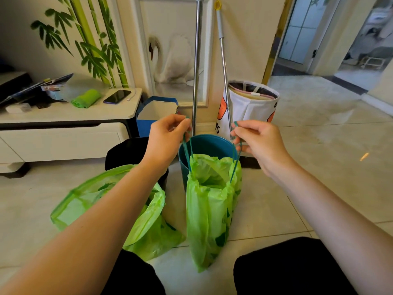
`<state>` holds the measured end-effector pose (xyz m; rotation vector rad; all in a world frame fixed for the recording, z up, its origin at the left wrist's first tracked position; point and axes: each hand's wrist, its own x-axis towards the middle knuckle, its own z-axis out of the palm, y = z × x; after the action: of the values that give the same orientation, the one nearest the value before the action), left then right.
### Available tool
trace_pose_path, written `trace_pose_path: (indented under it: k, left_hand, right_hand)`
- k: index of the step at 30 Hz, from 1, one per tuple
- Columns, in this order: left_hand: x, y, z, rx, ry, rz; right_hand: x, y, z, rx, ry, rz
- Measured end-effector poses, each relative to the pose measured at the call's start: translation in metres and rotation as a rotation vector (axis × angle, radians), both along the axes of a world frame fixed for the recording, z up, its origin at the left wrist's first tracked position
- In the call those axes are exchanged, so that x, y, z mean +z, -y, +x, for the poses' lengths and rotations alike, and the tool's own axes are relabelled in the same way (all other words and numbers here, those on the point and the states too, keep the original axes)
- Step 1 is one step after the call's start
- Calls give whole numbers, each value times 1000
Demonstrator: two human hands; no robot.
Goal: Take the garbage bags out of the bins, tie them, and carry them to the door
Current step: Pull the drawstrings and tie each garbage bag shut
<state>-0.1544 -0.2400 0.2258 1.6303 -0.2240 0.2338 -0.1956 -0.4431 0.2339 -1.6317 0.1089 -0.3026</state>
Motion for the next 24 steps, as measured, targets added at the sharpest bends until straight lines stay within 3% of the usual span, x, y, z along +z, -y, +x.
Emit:
trace_pose_path:
  k: [7, 18, 24]
  left_hand:
    - [2, 10, -13, -126, -15, 70]
    - [-7, 33, -20, -113, 224, 431]
    - [-12, 27, -15, -99, 185, 397]
  right_hand:
    - [0, -9, -3, 43, 3, -33]
    - [-6, -27, -1, 112, -158, -85]
    - [-6, -27, -1, 80, -190, -127]
